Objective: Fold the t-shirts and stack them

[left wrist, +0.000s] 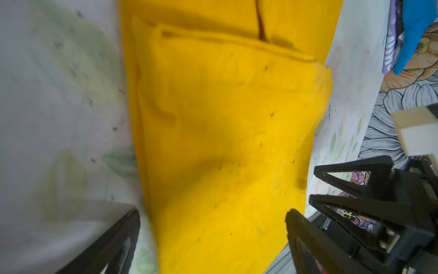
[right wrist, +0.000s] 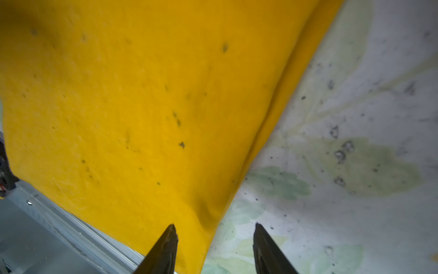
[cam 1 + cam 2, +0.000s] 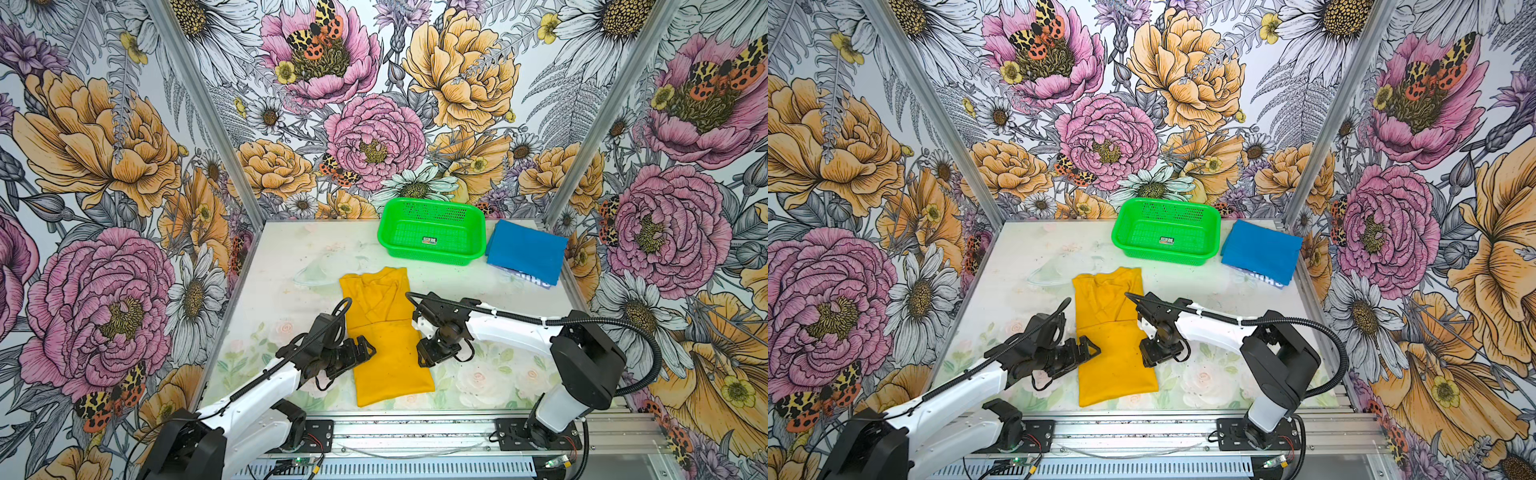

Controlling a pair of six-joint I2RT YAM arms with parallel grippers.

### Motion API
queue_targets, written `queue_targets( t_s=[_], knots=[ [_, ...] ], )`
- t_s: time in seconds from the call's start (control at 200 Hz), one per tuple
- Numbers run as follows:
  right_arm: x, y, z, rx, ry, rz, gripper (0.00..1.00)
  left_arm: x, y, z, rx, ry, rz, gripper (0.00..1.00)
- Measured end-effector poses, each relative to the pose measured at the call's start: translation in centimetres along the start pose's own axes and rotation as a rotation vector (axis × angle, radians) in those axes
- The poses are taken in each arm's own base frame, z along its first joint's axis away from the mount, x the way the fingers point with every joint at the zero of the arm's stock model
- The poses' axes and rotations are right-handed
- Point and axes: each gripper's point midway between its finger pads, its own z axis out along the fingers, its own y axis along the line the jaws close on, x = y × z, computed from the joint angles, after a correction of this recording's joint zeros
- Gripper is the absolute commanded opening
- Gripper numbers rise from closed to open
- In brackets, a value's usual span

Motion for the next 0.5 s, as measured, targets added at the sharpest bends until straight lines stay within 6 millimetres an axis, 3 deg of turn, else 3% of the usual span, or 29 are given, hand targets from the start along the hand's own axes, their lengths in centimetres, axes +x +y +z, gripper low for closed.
queue_targets(
  t_s=[0.065, 0.3, 0.5],
  knots=[
    [1.2, 0.2, 0.4, -0.001, 0.014, 0.001, 0.47, 1.5, 0.2, -0.3, 0.001, 0.011, 0.005, 0.90],
    [4.3, 0.7, 1.9, -0.016, 0.032, 0.000, 0.41, 5.4, 1.5, -0.9, -0.011, 0.050, -0.001, 0.62],
    [4.0, 1.7, 2.1, -0.036, 0.002, -0.015, 0.35, 7.4, 1.5, -0.8, -0.035, 0.086, 0.027, 0.60]
  ],
)
